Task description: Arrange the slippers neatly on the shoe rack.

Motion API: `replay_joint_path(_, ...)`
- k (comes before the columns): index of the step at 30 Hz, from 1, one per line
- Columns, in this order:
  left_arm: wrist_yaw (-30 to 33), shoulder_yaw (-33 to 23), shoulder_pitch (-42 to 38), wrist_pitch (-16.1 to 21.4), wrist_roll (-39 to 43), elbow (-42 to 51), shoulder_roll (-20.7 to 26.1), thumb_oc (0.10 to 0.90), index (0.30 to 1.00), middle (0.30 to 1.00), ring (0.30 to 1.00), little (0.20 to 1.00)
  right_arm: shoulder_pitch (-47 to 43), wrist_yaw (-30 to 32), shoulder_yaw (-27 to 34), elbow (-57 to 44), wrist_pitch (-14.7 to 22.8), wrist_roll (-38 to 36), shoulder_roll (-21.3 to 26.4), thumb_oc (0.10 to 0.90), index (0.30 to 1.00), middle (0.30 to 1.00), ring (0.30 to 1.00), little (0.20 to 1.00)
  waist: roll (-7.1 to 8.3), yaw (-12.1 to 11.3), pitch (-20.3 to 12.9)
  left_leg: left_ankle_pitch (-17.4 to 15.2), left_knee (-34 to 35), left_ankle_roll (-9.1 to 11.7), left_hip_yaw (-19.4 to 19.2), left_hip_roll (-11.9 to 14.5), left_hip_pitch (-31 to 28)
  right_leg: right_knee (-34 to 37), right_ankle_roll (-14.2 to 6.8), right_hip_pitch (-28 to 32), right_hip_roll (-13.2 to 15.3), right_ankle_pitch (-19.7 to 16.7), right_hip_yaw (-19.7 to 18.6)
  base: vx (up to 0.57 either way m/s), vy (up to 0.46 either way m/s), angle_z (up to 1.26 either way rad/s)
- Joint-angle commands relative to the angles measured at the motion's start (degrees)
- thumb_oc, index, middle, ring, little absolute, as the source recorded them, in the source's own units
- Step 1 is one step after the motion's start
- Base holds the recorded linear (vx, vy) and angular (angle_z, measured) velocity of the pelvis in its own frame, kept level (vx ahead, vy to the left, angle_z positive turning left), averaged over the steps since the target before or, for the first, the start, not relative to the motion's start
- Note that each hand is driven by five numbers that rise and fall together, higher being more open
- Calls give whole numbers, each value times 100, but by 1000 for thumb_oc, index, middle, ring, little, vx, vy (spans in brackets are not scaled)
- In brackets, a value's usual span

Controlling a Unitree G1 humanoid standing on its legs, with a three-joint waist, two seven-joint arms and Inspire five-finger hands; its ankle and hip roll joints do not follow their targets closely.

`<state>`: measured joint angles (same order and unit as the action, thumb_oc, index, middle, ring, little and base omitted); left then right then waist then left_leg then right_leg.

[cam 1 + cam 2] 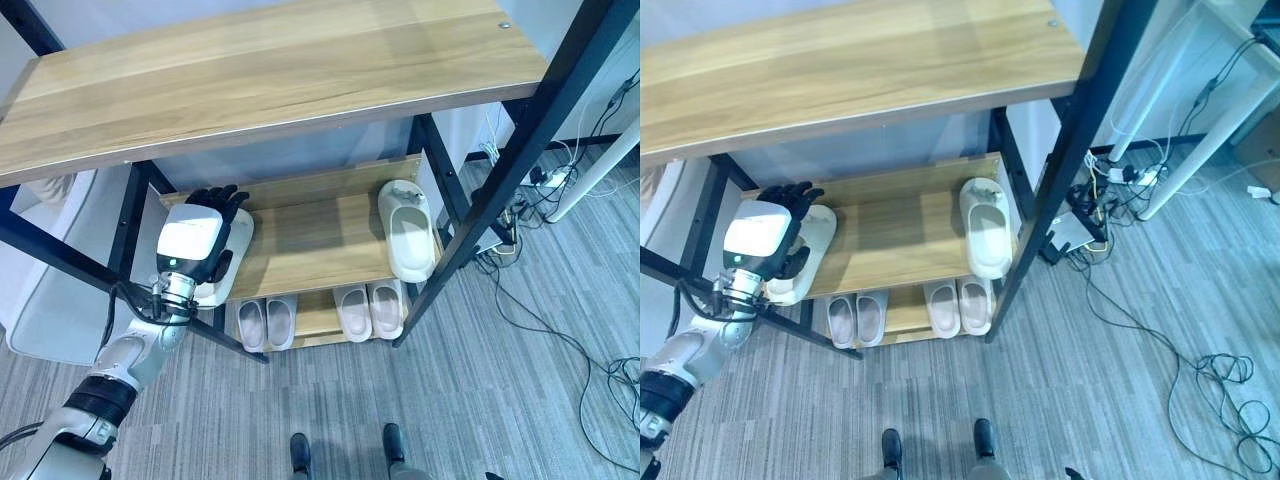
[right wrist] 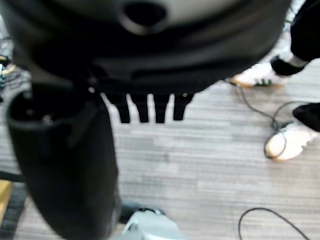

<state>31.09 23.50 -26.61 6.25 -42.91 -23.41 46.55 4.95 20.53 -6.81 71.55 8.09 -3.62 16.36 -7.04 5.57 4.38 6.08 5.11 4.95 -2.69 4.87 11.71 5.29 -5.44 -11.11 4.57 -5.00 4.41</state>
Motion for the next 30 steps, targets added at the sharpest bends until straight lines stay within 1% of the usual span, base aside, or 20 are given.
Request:
replay_joint_path(1,593,-349,-943,-267,5,-177,535,800,900,900,900,900,98,298,97,-68,75,-297,198,800,900,900,900,900,275,48,-109,-447,-11,-154,-9,-484,83,-29,-379,-183,161,223,-157,0,0,0)
replay_joint_path(5,612,-323,-1033,-375,-42,-279,671,800,900,900,900,900,67,384,90,-79,76,-269,122,800,900,900,900,900,254,35,-77,-451,-11,-158,-16,-489,117,-29,-391,-223,164,216,-151,25,14,0)
replay_joint_path(11,578,-311,-1027,-394,-64,-327,806,800,900,900,900,900,14,402,116,-126,99,-321,182,800,900,900,900,900,261,39,-25,-453,-11,-158,0,-484,120,-29,-397,-240,167,214,-159,16,9,0)
replay_joint_path(16,559,-406,-906,-373,-28,-328,859,800,900,900,900,900,10,400,129,-186,123,-317,212,800,900,900,900,900,288,46,24,-464,-11,-162,-5,-492,124,-29,-392,-250,167,207,-166,0,0,0)
replay_joint_path(18,550,-426,-839,-357,-40,-324,834,800,900,900,900,900,12,406,117,-198,131,-299,212,800,900,900,900,900,297,57,41,-466,-11,-162,-13,-493,125,-29,-387,-249,166,215,-162,0,0,0)
replay_joint_path(19,535,-455,-792,-348,-95,-223,745,800,900,900,900,900,-155,498,27,-170,132,-196,287,800,900,900,900,900,306,17,52,-458,-11,-161,10,-492,131,-29,-377,-253,158,230,-156,0,0,0)
replay_joint_path(20,500,-384,-756,-352,-166,-290,732,800,900,900,900,900,-184,442,-21,-272,120,-158,316,800,900,900,900,900,313,13,60,-456,-11,-157,11,-492,144,-29,-370,-262,158,234,-153,0,0,0)
replay_joint_path(23,535,-178,-1109,-386,-50,-507,547,800,900,900,900,900,-97,522,-29,-375,167,-71,331,800,900,900,900,900,313,53,64,-436,-11,-159,11,-510,216,-29,-384,-333,162,211,-147,0,0,0)
replay_joint_path(26,543,-88,-1232,-399,-37,-529,556,800,900,900,900,900,-42,583,1,-459,178,-46,295,800,900,900,900,900,298,53,71,-423,-11,-158,36,-516,300,-29,-392,-410,176,180,-115,0,0,0)
replay_joint_path(30,629,36,-1489,-518,-32,-718,512,800,900,900,900,900,-105,628,-28,-524,188,-45,303,800,900,900,900,900,296,70,83,-410,-11,-154,50,-506,394,-29,-386,-491,163,159,-105,2,-7,2)
